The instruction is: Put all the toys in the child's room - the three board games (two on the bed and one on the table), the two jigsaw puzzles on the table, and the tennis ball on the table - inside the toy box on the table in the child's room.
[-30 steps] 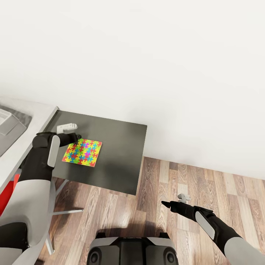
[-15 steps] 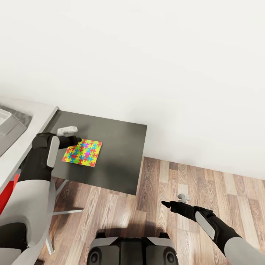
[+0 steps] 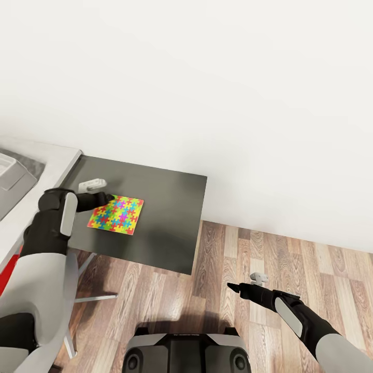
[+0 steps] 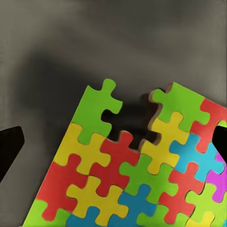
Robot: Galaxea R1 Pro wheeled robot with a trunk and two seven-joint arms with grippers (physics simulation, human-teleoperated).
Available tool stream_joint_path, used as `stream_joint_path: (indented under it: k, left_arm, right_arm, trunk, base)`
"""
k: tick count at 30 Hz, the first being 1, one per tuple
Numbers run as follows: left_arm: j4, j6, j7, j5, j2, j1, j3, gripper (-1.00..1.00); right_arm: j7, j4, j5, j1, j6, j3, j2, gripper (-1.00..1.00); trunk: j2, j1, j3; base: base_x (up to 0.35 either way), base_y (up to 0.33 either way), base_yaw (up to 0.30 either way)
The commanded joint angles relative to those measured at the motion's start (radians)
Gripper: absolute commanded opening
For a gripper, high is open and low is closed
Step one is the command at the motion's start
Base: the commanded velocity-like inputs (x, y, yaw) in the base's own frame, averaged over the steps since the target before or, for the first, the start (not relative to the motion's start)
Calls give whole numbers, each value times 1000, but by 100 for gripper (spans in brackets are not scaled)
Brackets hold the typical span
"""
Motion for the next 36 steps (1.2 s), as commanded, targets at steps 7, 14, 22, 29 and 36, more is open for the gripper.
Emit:
stream_joint_path:
  k: [7,14,22,29,36]
  left_arm:
    - [0,6,-22,6,30,-1,17,100]
    - [3,6,-54,6,52,-1,21,100]
    - [27,5,-64,7,74,0,21,100]
    - [72,3,-96,7,78,1,21,100]
    - [108,-1,-171,5,79,1,21,100]
  right_arm:
    - [-1,-1,-8,-1,4,5,-1,100]
    - [-1,-1,-8,-1,4,5,-1,100]
    - [-1,-1,-8,-1,4,5,-1,100]
    - [-1,-1,-8,-1,4,5,-1,100]
    - [-1,-1,-8,-1,4,5,-1,100]
  trunk:
    - [-2,1,-1]
    - [-2,1,-1]
    - [-2,1,-1]
    - [-2,1,-1]
    - [-2,1,-1]
  base:
    - [0,0,0]
    - [0,0,0]
    - [0,0,0]
    - [0,0,0]
    - [0,0,0]
